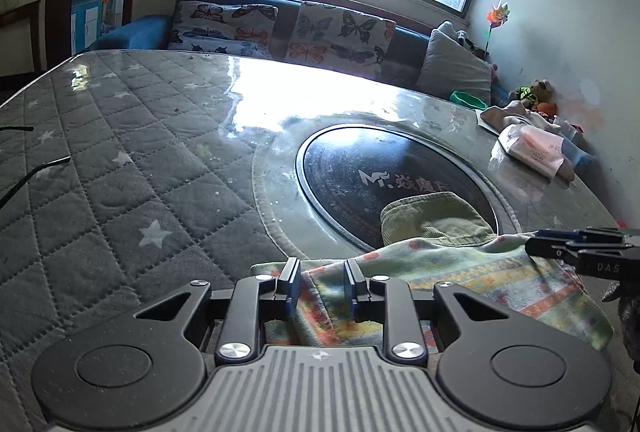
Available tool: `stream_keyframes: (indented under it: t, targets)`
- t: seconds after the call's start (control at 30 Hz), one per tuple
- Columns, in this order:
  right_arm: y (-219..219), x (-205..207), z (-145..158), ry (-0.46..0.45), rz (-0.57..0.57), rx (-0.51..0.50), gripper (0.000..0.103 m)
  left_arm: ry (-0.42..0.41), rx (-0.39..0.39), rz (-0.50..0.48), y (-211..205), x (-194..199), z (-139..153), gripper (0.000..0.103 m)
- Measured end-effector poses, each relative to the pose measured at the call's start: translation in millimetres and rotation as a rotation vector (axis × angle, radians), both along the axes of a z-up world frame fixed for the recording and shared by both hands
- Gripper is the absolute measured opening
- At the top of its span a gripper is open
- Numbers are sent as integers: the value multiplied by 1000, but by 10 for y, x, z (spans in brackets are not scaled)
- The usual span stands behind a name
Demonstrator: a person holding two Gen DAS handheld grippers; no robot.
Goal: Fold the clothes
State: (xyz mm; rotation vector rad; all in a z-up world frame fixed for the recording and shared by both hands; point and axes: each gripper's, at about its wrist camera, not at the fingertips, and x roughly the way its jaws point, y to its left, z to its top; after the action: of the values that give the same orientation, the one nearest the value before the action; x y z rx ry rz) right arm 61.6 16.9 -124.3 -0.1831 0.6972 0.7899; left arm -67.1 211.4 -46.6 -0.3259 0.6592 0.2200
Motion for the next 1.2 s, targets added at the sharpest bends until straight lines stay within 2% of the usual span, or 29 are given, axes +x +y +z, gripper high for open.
stream_keyframes:
  t: [0.2,0.47,0.63,0.73,0.8,0.87,0.93,1.0,1.1,1.2]
  targets:
    - [221,-81,44,-18,50,4,32,0,0,3,-3,9,-22,26]
    - [342,-26,-51,-75,-18,-70,32,0,0,1,12,15,-28,26]
    - [231,38,-23,-28,-28,-54,32,-1,-3,1,21,25,-36,26]
    - [214,44,-42,-31,-39,-66,33,3,-7,5,19,40,-19,27]
    - [189,43,-12,-23,-49,-46,40,8,-14,9,18,42,4,30]
    - [171,14,31,-29,-48,-34,53,7,-12,11,-10,33,44,43]
    - [146,-22,72,-28,-46,-21,57,1,0,12,-53,17,92,46]
    - [115,-58,106,-23,-44,-7,72,-2,-3,14,-86,0,133,49]
    - [77,-126,149,-12,-33,11,80,-8,2,18,-139,-26,195,57]
    - [60,-217,164,-22,-24,7,89,4,6,37,-182,-50,240,72]
